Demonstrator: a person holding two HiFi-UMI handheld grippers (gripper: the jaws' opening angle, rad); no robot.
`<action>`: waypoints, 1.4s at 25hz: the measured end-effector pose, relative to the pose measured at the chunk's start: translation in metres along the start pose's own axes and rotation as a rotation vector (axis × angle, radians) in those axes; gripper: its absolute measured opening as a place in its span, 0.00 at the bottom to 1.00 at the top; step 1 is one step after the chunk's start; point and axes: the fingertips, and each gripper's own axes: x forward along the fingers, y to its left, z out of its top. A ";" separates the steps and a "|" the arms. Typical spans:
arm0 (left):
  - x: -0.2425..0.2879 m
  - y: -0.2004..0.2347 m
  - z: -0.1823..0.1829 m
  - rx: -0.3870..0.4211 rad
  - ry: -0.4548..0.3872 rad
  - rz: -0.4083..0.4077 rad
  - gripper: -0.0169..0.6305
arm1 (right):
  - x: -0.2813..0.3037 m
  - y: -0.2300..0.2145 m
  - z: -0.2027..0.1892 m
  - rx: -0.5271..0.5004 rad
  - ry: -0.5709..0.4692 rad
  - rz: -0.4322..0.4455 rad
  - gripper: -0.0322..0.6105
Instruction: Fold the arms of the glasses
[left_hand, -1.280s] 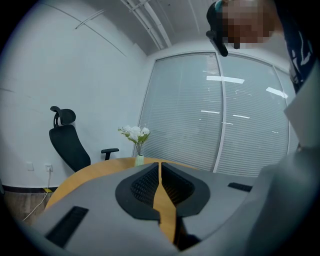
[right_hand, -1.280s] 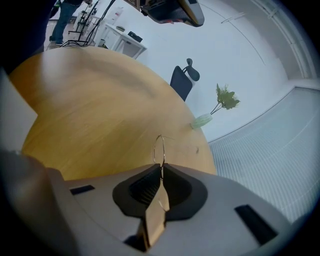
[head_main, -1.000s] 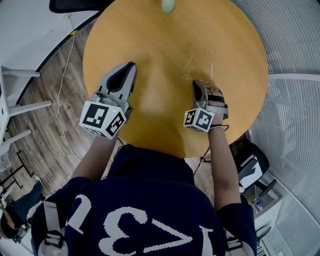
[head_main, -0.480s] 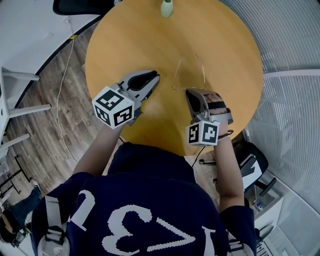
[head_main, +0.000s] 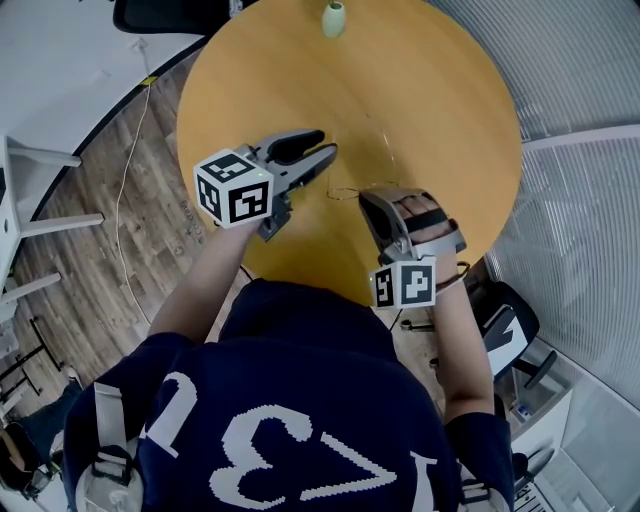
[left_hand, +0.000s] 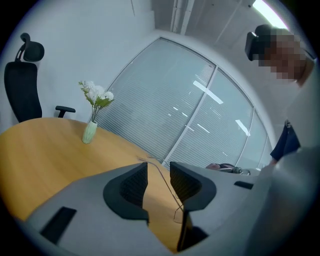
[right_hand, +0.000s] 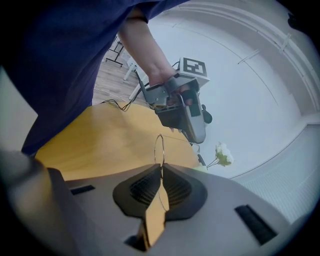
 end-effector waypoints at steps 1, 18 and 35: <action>0.001 -0.001 0.001 -0.007 -0.001 -0.008 0.24 | -0.001 0.001 0.002 -0.007 -0.002 0.002 0.10; 0.029 -0.083 -0.044 -0.081 0.229 -0.419 0.22 | -0.015 0.013 0.017 -0.093 -0.029 0.011 0.10; 0.059 -0.011 0.013 0.109 0.097 -0.108 0.34 | -0.029 0.028 0.015 -0.109 -0.029 0.044 0.10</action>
